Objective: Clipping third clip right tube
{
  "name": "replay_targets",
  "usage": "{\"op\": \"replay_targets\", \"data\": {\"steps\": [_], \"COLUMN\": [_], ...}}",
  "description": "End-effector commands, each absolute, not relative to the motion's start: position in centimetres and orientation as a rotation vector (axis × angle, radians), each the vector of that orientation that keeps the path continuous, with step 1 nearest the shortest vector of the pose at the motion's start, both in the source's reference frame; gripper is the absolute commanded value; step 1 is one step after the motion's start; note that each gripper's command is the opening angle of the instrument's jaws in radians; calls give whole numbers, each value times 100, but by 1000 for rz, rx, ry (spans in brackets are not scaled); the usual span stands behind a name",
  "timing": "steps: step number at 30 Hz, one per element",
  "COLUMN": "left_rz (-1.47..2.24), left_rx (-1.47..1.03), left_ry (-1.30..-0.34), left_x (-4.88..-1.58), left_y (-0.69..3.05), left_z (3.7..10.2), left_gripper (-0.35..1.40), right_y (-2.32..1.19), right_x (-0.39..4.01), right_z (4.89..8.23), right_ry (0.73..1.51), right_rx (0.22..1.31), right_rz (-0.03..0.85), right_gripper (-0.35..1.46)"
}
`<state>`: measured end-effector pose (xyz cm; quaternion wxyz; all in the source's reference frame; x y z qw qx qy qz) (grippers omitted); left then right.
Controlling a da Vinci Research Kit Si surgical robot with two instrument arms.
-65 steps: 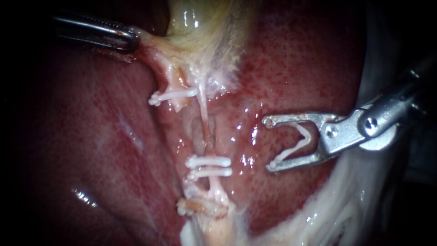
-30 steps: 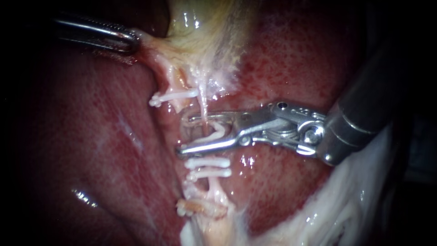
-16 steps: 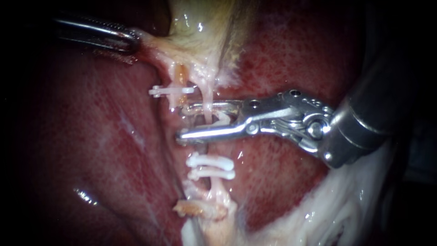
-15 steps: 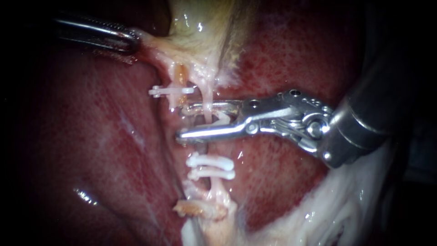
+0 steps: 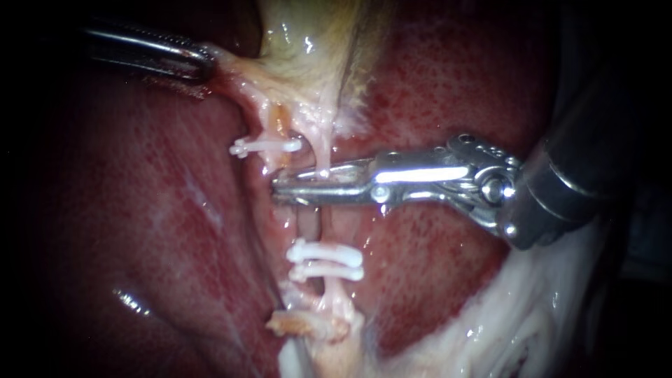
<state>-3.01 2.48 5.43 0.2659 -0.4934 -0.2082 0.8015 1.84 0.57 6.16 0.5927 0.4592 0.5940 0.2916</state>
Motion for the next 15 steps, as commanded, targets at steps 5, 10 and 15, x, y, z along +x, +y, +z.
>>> {"op": "replay_targets", "data": {"steps": [5,10,15], "left_rz": [2165,2164,2164], "left_rx": [-1333,-1333,-1333], "left_ry": [-563,-563,-563], "left_x": [-301,-301,-302], "left_y": [249,249,249], "left_z": [543,543,544], "left_gripper": [-35,-35,-35], "right_y": [57,57,56], "right_x": [184,184,185], "right_z": [614,614,614], "right_ry": [1348,1348,1348], "right_rx": [1060,1057,1060], "right_rz": [687,689,686], "right_gripper": [-35,-35,-35]}}
